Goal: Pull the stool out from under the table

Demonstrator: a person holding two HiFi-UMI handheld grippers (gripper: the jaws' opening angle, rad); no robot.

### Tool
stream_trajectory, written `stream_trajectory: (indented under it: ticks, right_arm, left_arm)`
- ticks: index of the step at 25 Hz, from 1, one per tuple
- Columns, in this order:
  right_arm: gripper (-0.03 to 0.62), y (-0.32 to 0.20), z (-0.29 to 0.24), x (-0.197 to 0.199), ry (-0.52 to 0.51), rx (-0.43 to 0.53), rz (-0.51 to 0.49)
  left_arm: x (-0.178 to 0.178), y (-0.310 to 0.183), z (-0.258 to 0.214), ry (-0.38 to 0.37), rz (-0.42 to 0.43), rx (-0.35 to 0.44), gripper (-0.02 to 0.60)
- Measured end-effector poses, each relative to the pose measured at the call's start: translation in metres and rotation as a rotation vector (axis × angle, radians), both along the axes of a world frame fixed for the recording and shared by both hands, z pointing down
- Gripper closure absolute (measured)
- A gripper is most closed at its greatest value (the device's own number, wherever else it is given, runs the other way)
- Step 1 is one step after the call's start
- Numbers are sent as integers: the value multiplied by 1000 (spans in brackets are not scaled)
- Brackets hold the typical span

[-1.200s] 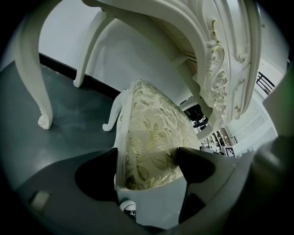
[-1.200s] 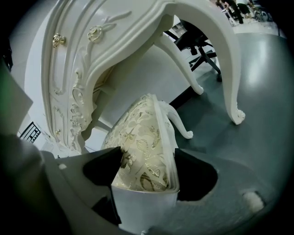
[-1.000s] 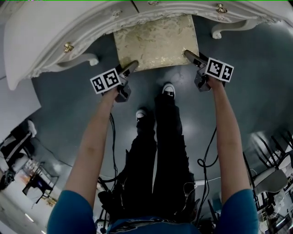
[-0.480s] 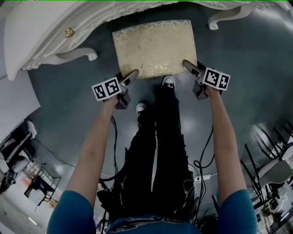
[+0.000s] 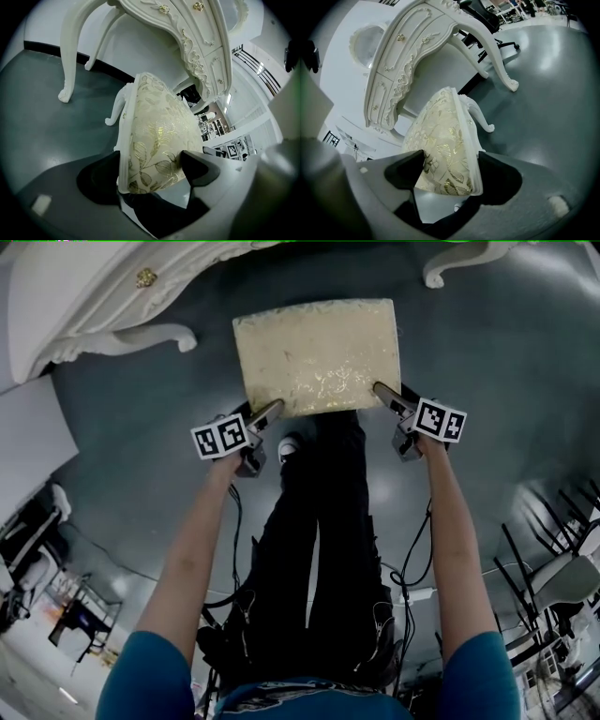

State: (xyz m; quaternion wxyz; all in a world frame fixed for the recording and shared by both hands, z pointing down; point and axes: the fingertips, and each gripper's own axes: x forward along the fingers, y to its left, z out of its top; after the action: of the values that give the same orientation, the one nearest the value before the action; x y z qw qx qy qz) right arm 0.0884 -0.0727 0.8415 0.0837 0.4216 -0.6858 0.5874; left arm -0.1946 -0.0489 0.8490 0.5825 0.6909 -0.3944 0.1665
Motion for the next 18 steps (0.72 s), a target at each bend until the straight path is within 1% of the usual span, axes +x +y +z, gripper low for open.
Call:
stream_trajectory:
  ticks: [12, 15, 18]
  right_arm:
    - [224, 77, 6, -14, -10, -77, -26]
    - [223, 90, 6, -14, -13, -92, -20]
    - [218, 92, 6, -13, -16, -101, -6]
  left_arm:
    - [-13, 75, 5, 3, 42, -74, 152]
    - [-13, 84, 4, 2, 60, -80, 150]
    - [-12, 83, 5, 5, 73, -81, 146]
